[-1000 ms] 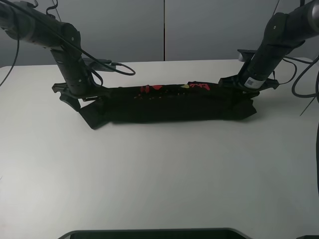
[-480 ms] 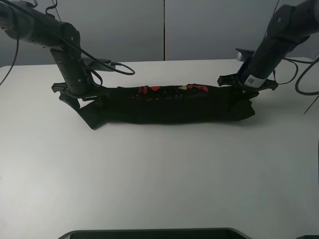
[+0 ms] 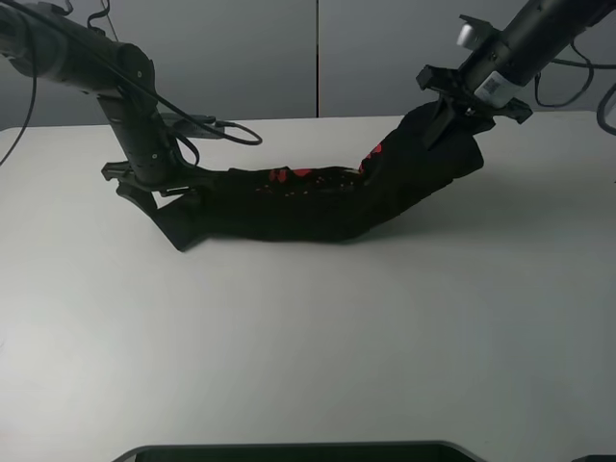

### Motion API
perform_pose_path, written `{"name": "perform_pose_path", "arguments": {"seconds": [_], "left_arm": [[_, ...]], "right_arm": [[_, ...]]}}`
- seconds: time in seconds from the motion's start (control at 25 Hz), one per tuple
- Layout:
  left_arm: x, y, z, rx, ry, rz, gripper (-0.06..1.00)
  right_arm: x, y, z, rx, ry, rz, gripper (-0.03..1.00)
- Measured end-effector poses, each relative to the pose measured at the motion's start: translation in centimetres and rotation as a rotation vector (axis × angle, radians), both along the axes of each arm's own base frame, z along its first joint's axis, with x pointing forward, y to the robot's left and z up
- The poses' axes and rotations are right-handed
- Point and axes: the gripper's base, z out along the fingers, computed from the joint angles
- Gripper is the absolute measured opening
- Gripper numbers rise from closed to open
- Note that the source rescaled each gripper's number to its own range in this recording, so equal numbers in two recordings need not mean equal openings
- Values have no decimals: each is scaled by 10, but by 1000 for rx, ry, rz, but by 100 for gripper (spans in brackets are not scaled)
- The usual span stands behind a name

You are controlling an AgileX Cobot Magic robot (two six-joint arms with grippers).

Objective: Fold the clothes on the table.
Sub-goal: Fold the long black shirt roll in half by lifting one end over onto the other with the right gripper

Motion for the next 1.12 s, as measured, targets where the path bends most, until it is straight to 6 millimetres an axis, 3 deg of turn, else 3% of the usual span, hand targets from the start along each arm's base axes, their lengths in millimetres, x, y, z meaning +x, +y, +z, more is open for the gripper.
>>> {"name": "perform_pose_path", "arguments": {"seconds": [0.24,0.44,0.68,1.12], "left_arm": [[0,0,0,1,1,-4,99],[0,0,0,2,3,-8,99],[0,0,0,3,3,-15,99],[0,0,0,3,3,-15,99]], "right_arm": [[2,22,13,242,-21,5,14],[0,68,2,342,-7,67,14],[0,118,-35,463,56,69,14],[-2,172,-100,597,127,-17,14]]}}
